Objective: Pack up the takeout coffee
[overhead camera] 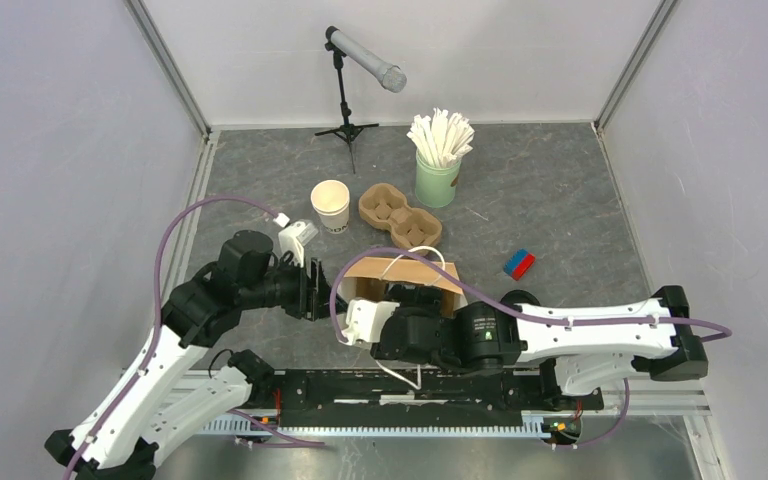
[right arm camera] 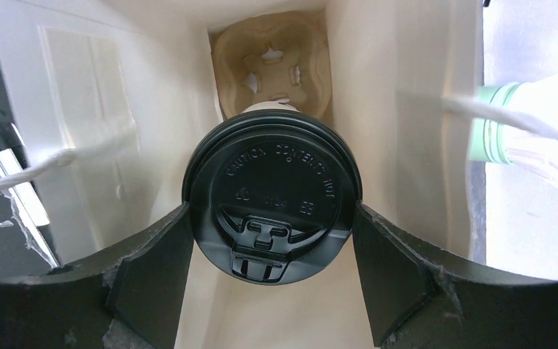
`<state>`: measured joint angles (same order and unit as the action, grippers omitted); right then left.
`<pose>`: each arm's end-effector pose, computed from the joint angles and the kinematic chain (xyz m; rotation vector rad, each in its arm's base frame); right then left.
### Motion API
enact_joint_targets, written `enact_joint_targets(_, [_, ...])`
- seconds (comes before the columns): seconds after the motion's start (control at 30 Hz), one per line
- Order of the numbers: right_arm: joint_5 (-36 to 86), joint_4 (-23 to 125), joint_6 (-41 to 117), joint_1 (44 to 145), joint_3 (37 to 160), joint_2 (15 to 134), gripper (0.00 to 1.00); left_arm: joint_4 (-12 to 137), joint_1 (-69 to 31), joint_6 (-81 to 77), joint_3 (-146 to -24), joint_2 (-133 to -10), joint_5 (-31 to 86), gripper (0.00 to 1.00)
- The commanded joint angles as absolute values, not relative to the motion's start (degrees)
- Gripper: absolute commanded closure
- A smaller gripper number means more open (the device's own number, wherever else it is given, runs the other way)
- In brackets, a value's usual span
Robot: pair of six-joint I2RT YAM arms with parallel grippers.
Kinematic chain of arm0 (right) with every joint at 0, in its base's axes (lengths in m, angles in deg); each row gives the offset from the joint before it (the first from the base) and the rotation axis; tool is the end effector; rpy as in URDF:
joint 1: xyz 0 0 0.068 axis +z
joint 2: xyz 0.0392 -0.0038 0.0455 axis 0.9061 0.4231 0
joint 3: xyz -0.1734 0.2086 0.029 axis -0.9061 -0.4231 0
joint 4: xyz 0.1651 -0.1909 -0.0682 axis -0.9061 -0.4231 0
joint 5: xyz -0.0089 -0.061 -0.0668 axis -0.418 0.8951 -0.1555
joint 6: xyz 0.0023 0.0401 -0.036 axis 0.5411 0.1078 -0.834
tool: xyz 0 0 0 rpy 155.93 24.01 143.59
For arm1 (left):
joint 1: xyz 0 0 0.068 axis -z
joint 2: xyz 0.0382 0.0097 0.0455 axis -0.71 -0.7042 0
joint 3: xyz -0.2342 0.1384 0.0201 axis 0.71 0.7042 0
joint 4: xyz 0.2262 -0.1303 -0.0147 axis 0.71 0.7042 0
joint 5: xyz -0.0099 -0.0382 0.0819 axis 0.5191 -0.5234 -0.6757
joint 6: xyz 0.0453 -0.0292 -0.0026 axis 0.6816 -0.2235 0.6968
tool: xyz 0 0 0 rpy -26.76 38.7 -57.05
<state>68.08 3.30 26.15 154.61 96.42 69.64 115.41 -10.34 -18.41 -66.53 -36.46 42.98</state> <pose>0.0225 0.2681 0.3381 -1.4730 1.7057 0.0014 0.0981 -0.0860 0.3341 0.3847 2.3503 -1.0340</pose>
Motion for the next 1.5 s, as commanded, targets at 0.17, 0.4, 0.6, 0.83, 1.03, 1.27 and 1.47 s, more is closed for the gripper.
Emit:
enact_joint_targets(0.17, [73.3,6.8,24.5,155.3,93.1,68.2,0.43,114.2,-10.2,-16.3,-65.9,-36.4,47.5,0.67])
enact_joint_targets(0.4, [73.9,6.2,24.1,155.3,89.0,66.7,0.42,109.1,-10.1,-16.2,-64.3,-35.7,51.6,0.81])
enact_joint_targets(0.6, [73.7,7.9,21.4,154.3,88.4,68.2,0.41,107.7,-10.1,-16.1,-63.4,-36.2,53.3,0.90])
enact_joint_targets(0.83, [72.6,12.2,17.2,151.7,85.4,67.9,0.41,107.6,-10.2,-15.2,-63.4,-36.8,54.2,0.98])
enact_joint_targets(1.03, [71.2,15.4,13.8,148.6,81.9,66.9,0.41,107.5,-10.2,-15.1,-63.1,-36.9,55.1,0.98])
enact_joint_targets(1.27, [69.3,18.8,13.3,147.0,78.3,66.3,0.41,107.5,-10.2,-15.3,-62.7,-36.9,55.5,0.98])
enact_joint_targets(1.47, [69.0,16.8,13.7,147.0,81.5,66.4,0.41,107.5,-10.2,-15.3,-62.8,-36.9,55.2,0.98])
